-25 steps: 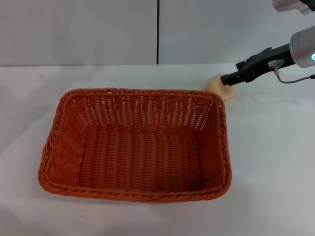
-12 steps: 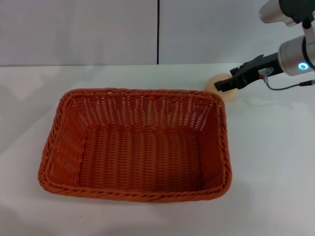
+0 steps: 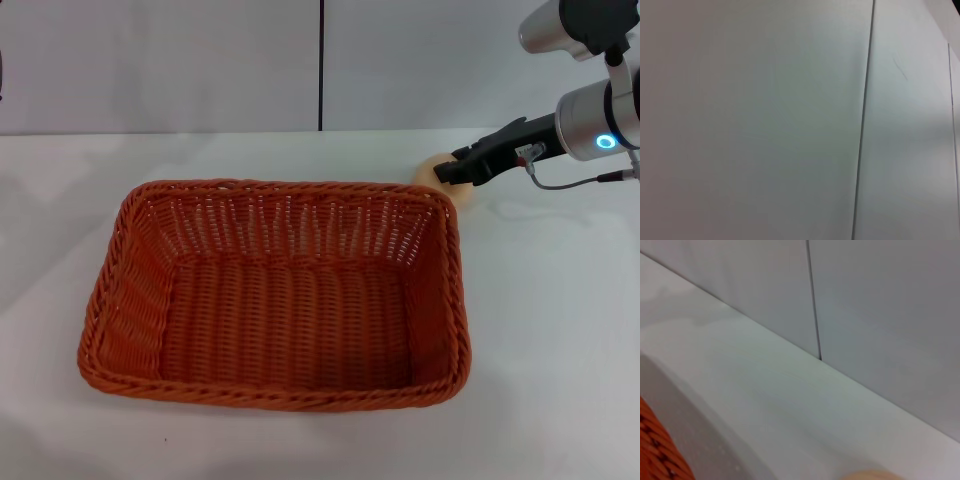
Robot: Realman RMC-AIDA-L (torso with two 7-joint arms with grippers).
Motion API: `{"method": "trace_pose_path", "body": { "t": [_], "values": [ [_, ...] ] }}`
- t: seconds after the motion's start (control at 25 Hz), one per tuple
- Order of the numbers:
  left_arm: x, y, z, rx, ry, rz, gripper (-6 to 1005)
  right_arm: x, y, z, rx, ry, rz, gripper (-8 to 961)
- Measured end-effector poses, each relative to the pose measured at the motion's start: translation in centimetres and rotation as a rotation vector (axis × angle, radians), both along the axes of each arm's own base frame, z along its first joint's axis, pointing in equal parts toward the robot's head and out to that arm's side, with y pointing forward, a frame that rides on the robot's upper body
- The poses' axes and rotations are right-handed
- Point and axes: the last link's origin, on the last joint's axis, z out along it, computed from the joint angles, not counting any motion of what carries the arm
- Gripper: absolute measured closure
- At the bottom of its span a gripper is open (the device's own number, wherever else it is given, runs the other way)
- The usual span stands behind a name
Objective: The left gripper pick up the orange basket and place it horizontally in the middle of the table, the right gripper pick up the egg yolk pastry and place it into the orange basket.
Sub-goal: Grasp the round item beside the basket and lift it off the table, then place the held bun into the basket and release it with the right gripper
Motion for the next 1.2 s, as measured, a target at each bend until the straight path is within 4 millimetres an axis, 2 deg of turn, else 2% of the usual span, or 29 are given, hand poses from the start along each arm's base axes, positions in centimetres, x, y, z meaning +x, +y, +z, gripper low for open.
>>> {"method": "trace_pose_path", "body": {
  "t": [0.36, 0.56, 0.76, 0.92, 1.2],
  "values": [
    [-0.1, -0.1, 0.0, 0.0, 0.0, 0.002, 243, 0.7, -0.3, 0.2, 0.013, 0.011, -0.021, 704],
    [-0.3, -0.3, 0.0, -0.001, -0.001, 0.004, 243, 0.9, -0.4, 0.8, 0.036, 0.042, -0.023, 814],
    [-0.4, -0.4, 0.0, -0.001, -0.002, 0.005, 243, 0.5, -0.9, 2.7, 0.069, 0.116, -0.007, 859],
    [-0.5, -0.5, 0.0, 0.0, -0.002, 0.006, 243, -0.3, -1.4, 5.2, 0.125, 0.201, 0.031, 864],
    [-0.7, -0.8, 0.2, 0.006, -0.006, 0.001, 243, -3.0, -4.1, 9.6, 0.182, 0.403, 0.191, 871]
  ]
}}
